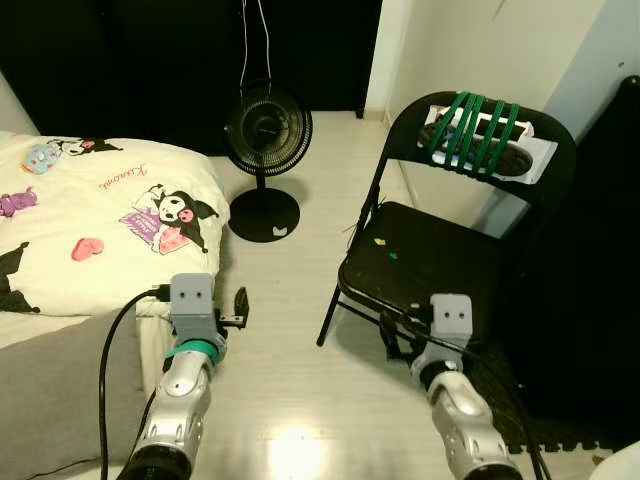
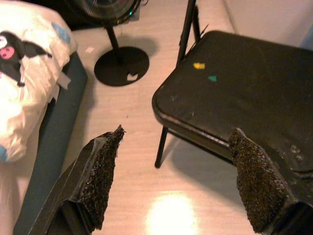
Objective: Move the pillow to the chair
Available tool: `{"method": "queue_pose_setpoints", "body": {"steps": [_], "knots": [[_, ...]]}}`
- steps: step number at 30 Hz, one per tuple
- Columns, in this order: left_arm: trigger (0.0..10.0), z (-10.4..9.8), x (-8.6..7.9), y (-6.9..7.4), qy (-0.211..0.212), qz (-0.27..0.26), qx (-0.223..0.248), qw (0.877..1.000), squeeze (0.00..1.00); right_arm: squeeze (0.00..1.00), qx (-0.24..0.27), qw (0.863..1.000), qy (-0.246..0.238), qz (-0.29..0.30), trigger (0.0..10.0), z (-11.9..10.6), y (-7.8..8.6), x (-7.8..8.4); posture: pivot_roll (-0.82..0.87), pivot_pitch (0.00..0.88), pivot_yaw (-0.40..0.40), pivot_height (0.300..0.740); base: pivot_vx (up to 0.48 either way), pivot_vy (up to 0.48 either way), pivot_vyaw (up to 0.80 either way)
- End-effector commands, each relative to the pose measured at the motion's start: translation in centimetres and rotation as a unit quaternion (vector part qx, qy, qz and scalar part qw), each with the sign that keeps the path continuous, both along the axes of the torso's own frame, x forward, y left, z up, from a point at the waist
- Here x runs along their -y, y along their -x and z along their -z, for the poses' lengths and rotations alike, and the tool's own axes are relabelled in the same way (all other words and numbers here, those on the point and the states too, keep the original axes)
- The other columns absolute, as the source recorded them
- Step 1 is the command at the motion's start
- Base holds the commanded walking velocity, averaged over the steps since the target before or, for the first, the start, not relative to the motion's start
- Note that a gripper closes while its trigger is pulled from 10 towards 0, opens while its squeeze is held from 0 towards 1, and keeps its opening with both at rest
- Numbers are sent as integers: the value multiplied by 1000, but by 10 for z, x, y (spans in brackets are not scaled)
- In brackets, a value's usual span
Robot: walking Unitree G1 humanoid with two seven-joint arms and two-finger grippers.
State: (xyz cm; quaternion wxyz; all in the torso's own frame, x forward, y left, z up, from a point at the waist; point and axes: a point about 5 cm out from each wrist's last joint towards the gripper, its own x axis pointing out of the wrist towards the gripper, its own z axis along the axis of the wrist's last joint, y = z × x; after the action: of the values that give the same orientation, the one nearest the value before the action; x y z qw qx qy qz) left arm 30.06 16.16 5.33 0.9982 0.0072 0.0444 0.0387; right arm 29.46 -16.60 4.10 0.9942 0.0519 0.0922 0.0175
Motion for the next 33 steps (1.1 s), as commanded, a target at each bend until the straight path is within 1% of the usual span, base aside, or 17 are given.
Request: {"method": "queue_pose_setpoints", "body": {"steps": [1, 2, 3, 4, 6, 13, 16, 17, 22, 25, 27, 28, 29, 30, 31, 32, 33], "knots": [[10000, 1, -4, 4, -1, -5, 2, 1000, 0, 0, 0, 1000, -7, 11, 10000, 2, 4, 5, -15, 58, 37, 740, 0, 0, 0], [10000, 0, -4, 5, 9, -1, 3, 1000, 0, 0, 4, 1000, -13, 8, 10000, 0, 4, 6, -15, 58, 37, 740, 0, 0, 0], [10000, 0, -1, 6, 26, 9, 2, 1000, 0, 0, 9, 1000, 15, 3, 10000, 1, 6, 6, -15, 62, 39, 740, 0, 0, 0], [10000, 0, -1, 6, 26, 9, 2, 1000, 0, 0, 9, 1000, 15, 3, 10000, 1, 6, 6, -15, 62, 39, 740, 0, 0, 0], [10000, 1, 3, 6, 29, 19, -10, 999, 0, 0, 6, 999, 40, -18, 10000, 4, 9, 4, -19, 67, 46, 740, 0, 0, 0], [10000, 3, 7, 6, 12, 32, -22, 999, 0, 0, -19, 999, 16, -21, 10000, 9, 15, 1, -44, 83, 71, 740, 0, 0, 0], [10000, 6, 2, 8, -1, 29, -27, 999, 0, 0, -37, 999, 3, -13, 10000, 14, 21, -3, -38, 74, 70, 740, 0, 0, 0], [10000, 7, -4, 9, -1, 12, -30, 999, 0, 0, -46, 999, 2, -6, 10000, 19, 25, -5, -24, 65, 75, 740, 0, 0, 0], [10000, 6, -5, 10, 29, -7, -37, 999, 0, 0, -52, 999, 1, 5, 10000, 21, 28, -3, -24, 62, 76, 740, 0, 0, 0], [10000, 6, -3, 10, 19, 0, -38, 999, 0, 0, -44, 999, -17, 1, 10000, 16, 25, -5, -23, 62, 77, 740, 0, 0, 0], [10000, 3, -8, 5, 4, -1, -34, 999, 0, 0, -28, 999, 8, -36, 10000, 2, 12, -16, -2, 54, 42, 740, 0, 0, 0], [10000, 3, -8, 5, 4, -1, -34, 999, 0, 0, -28, 999, 8, -36, 10000, 2, 12, -16, -2, 54, 42, 740, 0, 0, 0], [10000, 0, -14, 2, -19, -7, -30, 999, 0, 0, -24, 999, 15, -45, 10000, -5, 2, -21, 19, 65, 26, 740, 0, 0, 0], [10000, -1, -16, 2, -25, -8, -29, 999, 0, 0, -24, 999, 13, -43, 10000, -7, 0, -22, 19, 65, 26, 740, 0, 0, 0], [10000, -1, -16, 2, -25, -8, -29, 999, 0, 0, -24, 999, 13, -43, 10000, -7, 0, -22, 19, 65, 26, 740, 0, 0, 0], [10000, 0, -21, 4, -13, -28, -31, 999, 0, 0, -12, 998, 42, -52, 10000, -9, -4, -24, 18, 53, 26, 740, 0, 0, 0], [10000, 0, -21, 4, -13, -28, -31, 999, 0, 0, -12, 998, 42, -52, 10000, -9, -4, -24, 18, 53, 26, 740, 0, 0, 0]]}}
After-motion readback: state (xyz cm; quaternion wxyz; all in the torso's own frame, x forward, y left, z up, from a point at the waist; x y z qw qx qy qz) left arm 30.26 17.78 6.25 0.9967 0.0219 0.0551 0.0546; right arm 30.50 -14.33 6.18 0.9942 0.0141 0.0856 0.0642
